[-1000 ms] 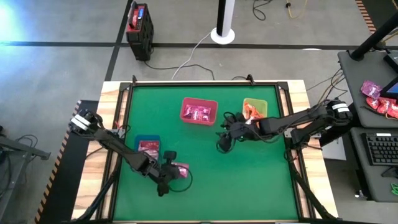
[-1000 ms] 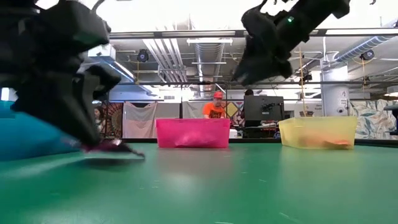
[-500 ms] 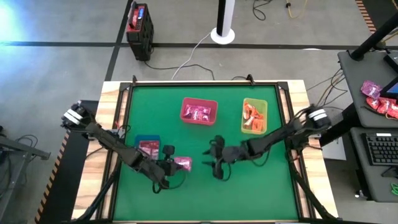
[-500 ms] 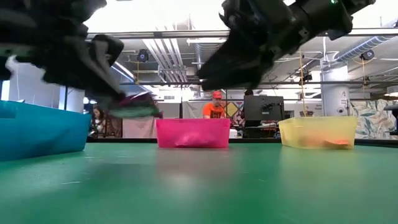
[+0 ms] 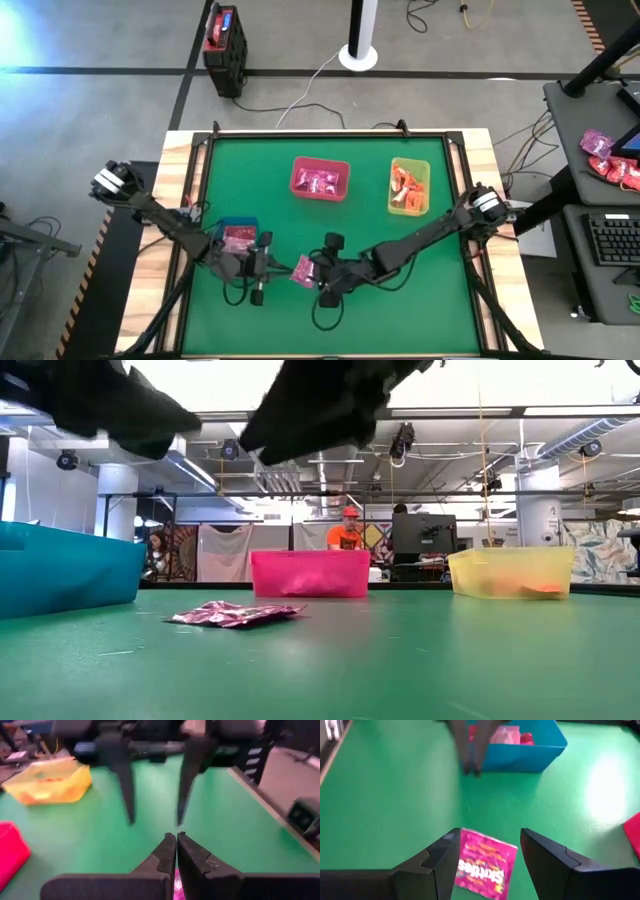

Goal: Sort candy by brand, put in halloween buckets
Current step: Put the violet candy into the red bin

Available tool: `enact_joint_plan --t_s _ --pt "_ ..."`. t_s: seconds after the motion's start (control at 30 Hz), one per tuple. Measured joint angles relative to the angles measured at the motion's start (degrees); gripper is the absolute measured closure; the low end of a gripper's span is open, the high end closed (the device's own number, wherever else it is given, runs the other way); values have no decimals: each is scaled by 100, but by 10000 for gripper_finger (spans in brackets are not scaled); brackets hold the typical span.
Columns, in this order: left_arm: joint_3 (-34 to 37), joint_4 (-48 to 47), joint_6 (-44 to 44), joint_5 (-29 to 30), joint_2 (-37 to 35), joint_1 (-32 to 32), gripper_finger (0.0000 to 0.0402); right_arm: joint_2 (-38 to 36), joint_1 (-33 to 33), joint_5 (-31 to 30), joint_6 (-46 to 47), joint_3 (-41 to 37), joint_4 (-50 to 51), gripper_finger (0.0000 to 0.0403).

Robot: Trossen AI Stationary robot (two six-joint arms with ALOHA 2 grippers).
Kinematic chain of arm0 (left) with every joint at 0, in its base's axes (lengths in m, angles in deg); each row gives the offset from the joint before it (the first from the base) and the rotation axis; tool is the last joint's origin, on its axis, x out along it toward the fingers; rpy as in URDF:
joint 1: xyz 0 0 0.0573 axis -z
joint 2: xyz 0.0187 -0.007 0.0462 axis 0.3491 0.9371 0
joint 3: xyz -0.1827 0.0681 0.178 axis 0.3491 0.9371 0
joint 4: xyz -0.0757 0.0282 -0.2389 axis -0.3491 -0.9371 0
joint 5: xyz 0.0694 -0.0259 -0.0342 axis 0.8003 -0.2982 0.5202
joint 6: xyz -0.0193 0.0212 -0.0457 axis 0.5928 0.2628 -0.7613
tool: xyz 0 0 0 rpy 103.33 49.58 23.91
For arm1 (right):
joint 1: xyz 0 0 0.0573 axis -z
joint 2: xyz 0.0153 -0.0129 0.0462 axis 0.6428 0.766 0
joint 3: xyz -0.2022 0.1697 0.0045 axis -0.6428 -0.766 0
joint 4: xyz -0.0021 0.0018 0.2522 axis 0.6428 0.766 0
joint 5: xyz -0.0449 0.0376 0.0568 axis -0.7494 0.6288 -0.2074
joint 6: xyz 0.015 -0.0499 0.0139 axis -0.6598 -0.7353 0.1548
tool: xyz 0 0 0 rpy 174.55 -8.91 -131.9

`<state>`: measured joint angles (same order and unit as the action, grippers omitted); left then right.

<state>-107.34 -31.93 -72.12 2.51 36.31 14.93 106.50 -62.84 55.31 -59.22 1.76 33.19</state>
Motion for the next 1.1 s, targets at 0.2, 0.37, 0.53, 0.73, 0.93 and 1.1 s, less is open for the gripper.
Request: enact_joint_plan --t_s 0.2,0.37,0.53,0.73,0.93,1.1 --pt "-446 17 448 495 -91 540 401 27 224 -4 820 64 433 202" --pt "-764 8 1420 1208 -137 1081 401 492 335 -7 759 -102 -306 202" --pt "-850 -59 1977 1659 -126 1356 401 938 335 105 701 87 -477 202" --pt "-770 -235 2263 1799 -117 1346 401 1211 333 165 875 306 -447 202" --pt "-631 -378 2679 1975 -124 1278 401 1529 435 94 2292 487 -265 202" --pt "-548 -349 2828 2015 -166 1150 401 1732 451 -46 2429 564 -170 202"
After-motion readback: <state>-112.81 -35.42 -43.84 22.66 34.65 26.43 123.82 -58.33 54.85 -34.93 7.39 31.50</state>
